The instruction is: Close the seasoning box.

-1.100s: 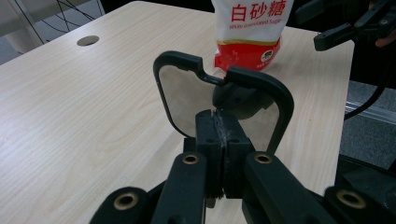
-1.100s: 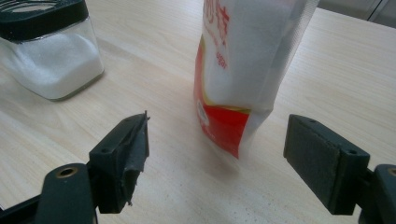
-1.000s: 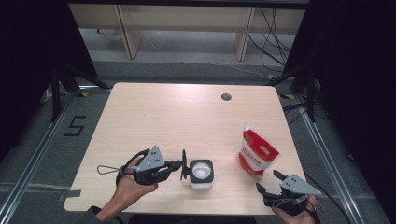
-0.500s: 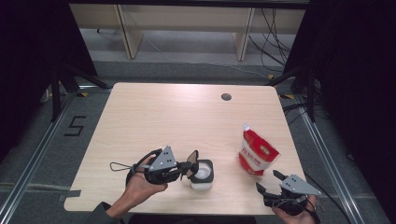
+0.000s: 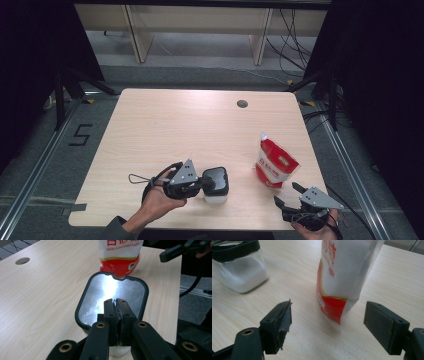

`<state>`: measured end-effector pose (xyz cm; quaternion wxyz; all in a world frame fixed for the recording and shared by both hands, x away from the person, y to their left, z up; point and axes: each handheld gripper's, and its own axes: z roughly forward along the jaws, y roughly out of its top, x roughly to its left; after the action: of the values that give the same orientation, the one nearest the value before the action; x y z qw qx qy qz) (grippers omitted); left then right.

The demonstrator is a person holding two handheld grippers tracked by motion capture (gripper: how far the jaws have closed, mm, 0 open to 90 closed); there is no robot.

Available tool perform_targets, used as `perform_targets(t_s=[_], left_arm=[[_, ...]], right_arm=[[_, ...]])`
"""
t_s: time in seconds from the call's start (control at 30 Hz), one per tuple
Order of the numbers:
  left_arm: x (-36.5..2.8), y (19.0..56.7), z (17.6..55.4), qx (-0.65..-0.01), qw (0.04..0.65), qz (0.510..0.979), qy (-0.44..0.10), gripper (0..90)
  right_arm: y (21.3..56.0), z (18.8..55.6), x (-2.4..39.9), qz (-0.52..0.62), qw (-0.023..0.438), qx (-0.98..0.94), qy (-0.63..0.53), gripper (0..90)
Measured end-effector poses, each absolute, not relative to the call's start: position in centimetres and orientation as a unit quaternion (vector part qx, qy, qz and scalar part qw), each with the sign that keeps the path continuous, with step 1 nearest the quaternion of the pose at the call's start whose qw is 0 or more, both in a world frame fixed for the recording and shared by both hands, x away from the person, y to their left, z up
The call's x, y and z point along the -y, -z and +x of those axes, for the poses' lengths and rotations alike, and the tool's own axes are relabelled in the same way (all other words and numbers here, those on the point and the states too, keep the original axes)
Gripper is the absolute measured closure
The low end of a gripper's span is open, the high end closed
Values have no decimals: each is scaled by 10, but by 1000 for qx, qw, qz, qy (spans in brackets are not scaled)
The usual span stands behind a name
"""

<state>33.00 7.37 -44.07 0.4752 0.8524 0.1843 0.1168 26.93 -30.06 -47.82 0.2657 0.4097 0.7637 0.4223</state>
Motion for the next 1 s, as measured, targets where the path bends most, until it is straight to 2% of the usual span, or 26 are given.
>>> perform_targets(t_s=[0.23,0.33,0.43,0.87,0.9,1.0], left_arm=[[-70,446,330,-182,472,855,-110,854],[-70,445,331,-180,476,854,-112,833],[-70,445,330,-189,474,853,-111,805],[-87,441,334,-222,492,835,-105,500],[-90,442,334,-223,495,833,-104,469],[-96,444,332,-243,493,830,-98,397]], right_arm=[[478,270,301,403,267,-768,-419,235],[478,271,302,396,275,-770,-418,235],[478,270,300,402,264,-769,-422,235],[478,270,301,398,269,-770,-421,235],[478,267,298,421,250,-765,-418,235],[478,269,299,407,263,-769,-418,235]])
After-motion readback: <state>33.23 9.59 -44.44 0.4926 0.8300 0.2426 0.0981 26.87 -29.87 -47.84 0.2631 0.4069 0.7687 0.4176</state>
